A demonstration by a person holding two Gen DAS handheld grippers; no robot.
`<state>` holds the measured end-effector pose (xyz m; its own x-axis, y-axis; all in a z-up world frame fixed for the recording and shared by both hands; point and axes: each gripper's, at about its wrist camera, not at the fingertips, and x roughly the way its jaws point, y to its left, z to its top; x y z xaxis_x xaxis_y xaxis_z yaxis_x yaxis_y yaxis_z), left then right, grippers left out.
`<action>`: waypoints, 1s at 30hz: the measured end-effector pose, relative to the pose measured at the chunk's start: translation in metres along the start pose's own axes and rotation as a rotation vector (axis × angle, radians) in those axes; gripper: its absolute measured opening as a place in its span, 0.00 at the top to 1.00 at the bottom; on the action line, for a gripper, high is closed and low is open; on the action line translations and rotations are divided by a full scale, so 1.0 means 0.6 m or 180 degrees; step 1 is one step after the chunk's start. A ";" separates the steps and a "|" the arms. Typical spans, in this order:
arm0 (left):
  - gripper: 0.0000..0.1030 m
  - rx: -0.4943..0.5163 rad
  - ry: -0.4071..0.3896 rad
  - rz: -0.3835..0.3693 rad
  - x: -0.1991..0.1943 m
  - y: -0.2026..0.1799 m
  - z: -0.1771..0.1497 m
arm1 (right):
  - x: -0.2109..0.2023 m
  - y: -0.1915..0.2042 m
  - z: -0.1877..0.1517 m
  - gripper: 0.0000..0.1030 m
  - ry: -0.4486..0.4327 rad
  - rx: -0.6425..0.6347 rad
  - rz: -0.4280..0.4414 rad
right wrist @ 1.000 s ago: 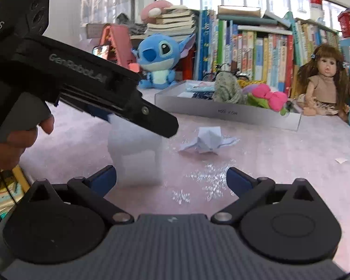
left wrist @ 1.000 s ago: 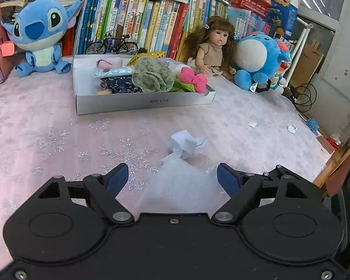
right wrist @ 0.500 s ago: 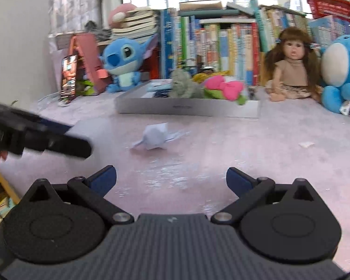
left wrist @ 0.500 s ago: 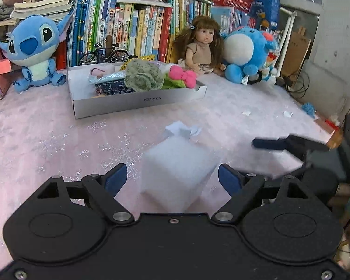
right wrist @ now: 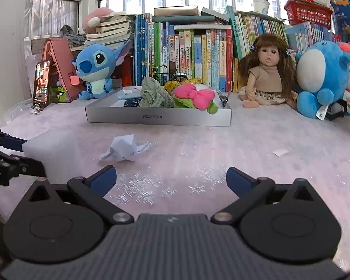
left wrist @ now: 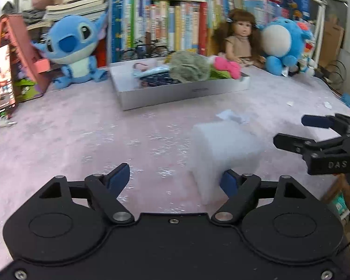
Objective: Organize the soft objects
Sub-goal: 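Grasp white foam cube with left tool while right tool grasps crumpled paper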
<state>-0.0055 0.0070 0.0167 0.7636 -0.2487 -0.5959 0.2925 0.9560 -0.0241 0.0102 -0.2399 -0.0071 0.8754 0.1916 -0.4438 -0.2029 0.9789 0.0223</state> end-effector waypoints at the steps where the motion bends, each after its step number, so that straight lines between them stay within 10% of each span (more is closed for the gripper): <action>1: 0.30 -0.0043 -0.0015 0.0004 0.002 0.004 0.001 | 0.001 0.003 0.001 0.00 -0.0011 -0.0005 0.0006; 14: 0.54 0.0067 -0.0210 0.0070 0.008 -0.015 0.001 | 0.016 0.023 0.015 0.00 -0.0045 0.0033 0.0025; 21: 0.26 0.0052 -0.0140 -0.0016 -0.010 -0.002 -0.006 | 0.019 0.027 0.016 0.00 -0.0045 0.0030 0.0043; 30: 0.20 0.0227 -0.0156 -0.0194 -0.036 -0.017 -0.025 | 0.025 0.038 0.019 0.00 -0.0017 -0.0038 0.0102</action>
<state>-0.0334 0.0049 0.0179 0.7698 -0.3152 -0.5551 0.3783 0.9257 -0.0009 0.0240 -0.2140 -0.0030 0.8708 0.2231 -0.4381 -0.2361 0.9714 0.0255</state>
